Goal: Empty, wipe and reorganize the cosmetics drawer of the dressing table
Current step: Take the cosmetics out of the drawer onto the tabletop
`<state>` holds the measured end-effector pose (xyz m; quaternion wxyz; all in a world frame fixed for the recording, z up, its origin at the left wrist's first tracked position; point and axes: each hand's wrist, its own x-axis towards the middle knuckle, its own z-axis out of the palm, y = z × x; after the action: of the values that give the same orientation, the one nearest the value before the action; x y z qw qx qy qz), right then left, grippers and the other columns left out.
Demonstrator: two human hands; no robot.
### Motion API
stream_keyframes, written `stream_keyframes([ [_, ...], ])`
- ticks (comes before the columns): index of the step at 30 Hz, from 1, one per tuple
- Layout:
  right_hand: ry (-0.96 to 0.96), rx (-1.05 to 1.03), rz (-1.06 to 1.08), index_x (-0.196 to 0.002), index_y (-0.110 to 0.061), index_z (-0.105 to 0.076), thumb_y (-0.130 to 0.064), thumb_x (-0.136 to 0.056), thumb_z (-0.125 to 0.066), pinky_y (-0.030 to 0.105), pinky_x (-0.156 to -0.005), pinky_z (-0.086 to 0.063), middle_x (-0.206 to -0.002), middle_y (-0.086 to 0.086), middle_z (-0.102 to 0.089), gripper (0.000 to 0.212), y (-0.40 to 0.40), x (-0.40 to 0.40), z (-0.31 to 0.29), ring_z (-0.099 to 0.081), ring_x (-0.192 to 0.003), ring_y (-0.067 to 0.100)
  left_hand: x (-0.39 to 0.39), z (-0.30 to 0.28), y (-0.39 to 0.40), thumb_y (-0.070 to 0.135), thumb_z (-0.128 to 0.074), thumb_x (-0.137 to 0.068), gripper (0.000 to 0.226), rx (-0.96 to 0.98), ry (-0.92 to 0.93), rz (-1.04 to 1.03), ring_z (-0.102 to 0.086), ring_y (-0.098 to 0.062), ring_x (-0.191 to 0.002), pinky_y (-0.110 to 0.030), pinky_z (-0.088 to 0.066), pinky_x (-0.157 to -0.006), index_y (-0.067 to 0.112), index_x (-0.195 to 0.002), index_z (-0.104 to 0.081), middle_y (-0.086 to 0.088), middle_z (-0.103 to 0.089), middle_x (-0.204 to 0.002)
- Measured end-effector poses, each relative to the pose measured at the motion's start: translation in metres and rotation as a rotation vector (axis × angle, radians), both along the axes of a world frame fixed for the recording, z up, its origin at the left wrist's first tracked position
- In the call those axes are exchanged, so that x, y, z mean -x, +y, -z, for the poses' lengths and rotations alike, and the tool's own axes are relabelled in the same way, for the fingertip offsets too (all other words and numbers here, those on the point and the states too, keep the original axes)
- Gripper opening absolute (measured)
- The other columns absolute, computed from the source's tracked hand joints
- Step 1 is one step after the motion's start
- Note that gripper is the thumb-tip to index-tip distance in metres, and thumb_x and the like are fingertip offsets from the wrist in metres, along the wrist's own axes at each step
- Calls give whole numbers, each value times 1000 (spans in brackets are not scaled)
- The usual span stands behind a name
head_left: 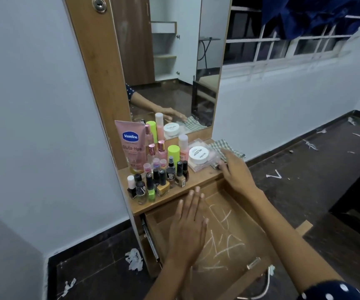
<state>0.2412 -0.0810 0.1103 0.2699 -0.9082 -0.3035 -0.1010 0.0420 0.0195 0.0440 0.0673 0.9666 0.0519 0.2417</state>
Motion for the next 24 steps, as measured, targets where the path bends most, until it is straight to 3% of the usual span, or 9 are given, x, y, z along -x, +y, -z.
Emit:
stream_keyframes([
  [3,19,134,-42,-140,-9,-38,-30,-102,-33,44,-113,-27,-141,10,-50,43,-5,-1,6,-46,-130,24,-25,-20,-12,38,-30,-99,56,1,33,-14,-20,-20,-145,-43,-19,-117,10,-147,-30,-6,-23,-156],
  [5,-7,139,-23,-139,-9,-39,-28,-101,-36,43,-111,-30,-137,11,-54,43,-6,0,10,-49,-127,25,-44,-33,-16,33,-39,-97,57,7,72,-44,-19,-20,-145,-44,-14,-117,10,-148,-29,-7,-22,-156],
  [8,-64,147,15,-135,-10,-43,-25,-98,-40,39,-103,-37,-128,10,-59,40,-7,1,12,-54,-118,26,-69,-37,-12,27,-33,-100,65,-129,192,-73,8,-23,-147,-42,12,-115,5,-151,0,-12,5,-159],
  [10,-95,174,27,-133,-11,-45,-23,-96,-43,39,-97,-37,-122,10,-61,38,-8,1,12,-56,-113,27,-80,-36,-6,26,-24,-102,64,-201,272,-102,20,-25,-145,-41,20,-112,3,-147,15,-13,19,-157],
  [13,-114,211,18,-133,-14,-45,-21,-94,-44,39,-97,-37,-123,8,-61,40,-13,-1,14,-54,-113,26,-88,-36,-1,26,-20,-102,62,-214,303,-116,19,-25,-145,-42,19,-112,2,-147,15,-13,19,-157],
  [18,-124,330,-11,-143,-23,-39,-28,-96,-40,39,-102,-33,-140,1,-46,47,-16,-6,17,-44,-124,23,-94,-36,-5,31,-20,-104,63,-121,315,-133,18,-25,-145,-39,20,-111,3,-148,14,-12,18,-157],
  [24,-129,360,6,-144,-27,-36,-38,-98,-38,39,-96,-33,-135,1,-45,48,-9,-9,13,-43,-117,24,-98,-37,-3,35,-19,-104,63,-68,283,-141,19,-22,-145,-36,19,-112,5,-148,16,-10,21,-156],
])
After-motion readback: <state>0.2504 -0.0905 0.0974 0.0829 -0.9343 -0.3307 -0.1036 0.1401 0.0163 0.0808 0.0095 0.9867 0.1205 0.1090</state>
